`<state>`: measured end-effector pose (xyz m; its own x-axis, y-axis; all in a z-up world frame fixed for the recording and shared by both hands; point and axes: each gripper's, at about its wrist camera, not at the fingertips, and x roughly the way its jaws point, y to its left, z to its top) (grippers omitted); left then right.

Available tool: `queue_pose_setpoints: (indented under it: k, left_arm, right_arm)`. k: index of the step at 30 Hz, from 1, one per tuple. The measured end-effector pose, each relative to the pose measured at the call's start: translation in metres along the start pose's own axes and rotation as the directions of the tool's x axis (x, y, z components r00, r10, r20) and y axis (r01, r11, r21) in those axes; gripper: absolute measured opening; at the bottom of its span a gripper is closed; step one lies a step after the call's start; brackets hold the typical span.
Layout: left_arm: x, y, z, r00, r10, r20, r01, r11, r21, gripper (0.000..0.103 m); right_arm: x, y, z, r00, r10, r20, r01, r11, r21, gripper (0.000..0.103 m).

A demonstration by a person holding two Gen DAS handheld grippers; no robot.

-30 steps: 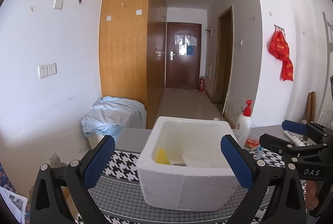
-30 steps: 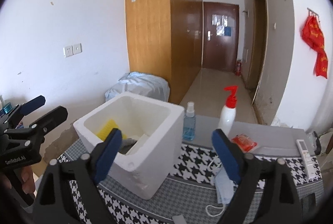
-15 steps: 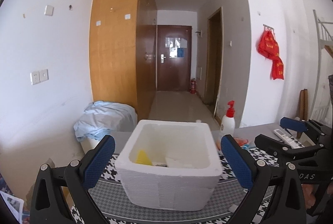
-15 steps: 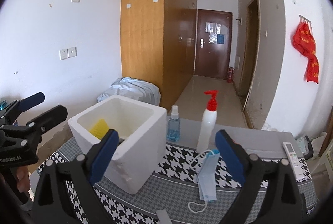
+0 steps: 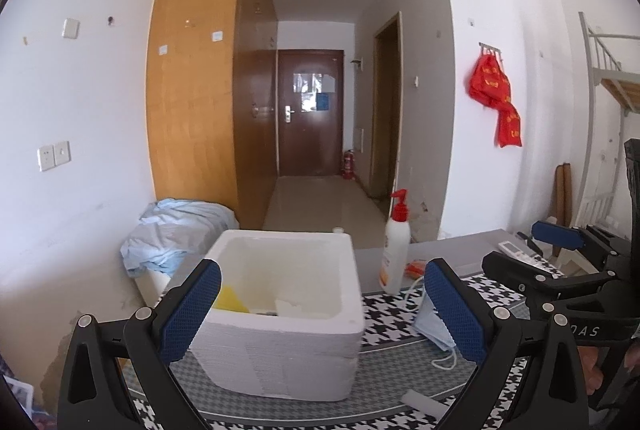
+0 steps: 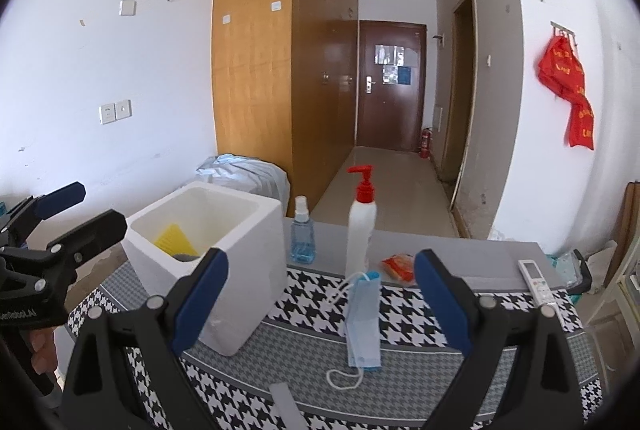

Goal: Organize soft objects
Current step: 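Move both tools back from the box toward the white plastic strip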

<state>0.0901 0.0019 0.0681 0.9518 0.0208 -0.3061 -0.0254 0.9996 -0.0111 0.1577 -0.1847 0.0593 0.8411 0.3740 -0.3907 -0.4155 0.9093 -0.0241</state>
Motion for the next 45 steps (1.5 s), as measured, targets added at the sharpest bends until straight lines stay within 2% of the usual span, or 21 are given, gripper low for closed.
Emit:
queue_pose_setpoints:
  k: [20,28,35,38,45]
  left_arm:
    - [0.007,-0.031,-0.015,0.996,-0.074,-0.051,0.075,0.997,0.008,0.102]
    - [0.006,-0.045,-0.032,0.997,-0.041,-0.064,0.043,0.999,0.027,0.102]
    - [0.009,-0.048,-0.044,0.995,-0.054,-0.085,0.054,0.999,-0.004,0.102]
    - [0.008,-0.051,-0.052,0.996,-0.043,-0.080,0.043,0.999,0.000,0.102]
    - [0.012,-0.054,-0.070,0.995,-0.023,-0.102,0.017,0.998,-0.058,0.102]
  right_arm:
    - [-0.007,-0.033,-0.018,0.999,-0.037,-0.015,0.038,0.999,0.038,0.096]
    - [-0.001,-0.042,-0.026,0.999,-0.028,-0.038,0.030,0.998,0.058,0.096]
    - [0.003,-0.045,-0.035,0.998,-0.017,-0.056,0.019,0.999,0.043,0.096]
    - [0.005,-0.047,-0.040,0.998,-0.007,-0.070,0.009,0.999,0.037,0.096]
    - [0.011,-0.053,-0.048,0.996,0.009,-0.091,-0.007,1.000,0.026,0.096]
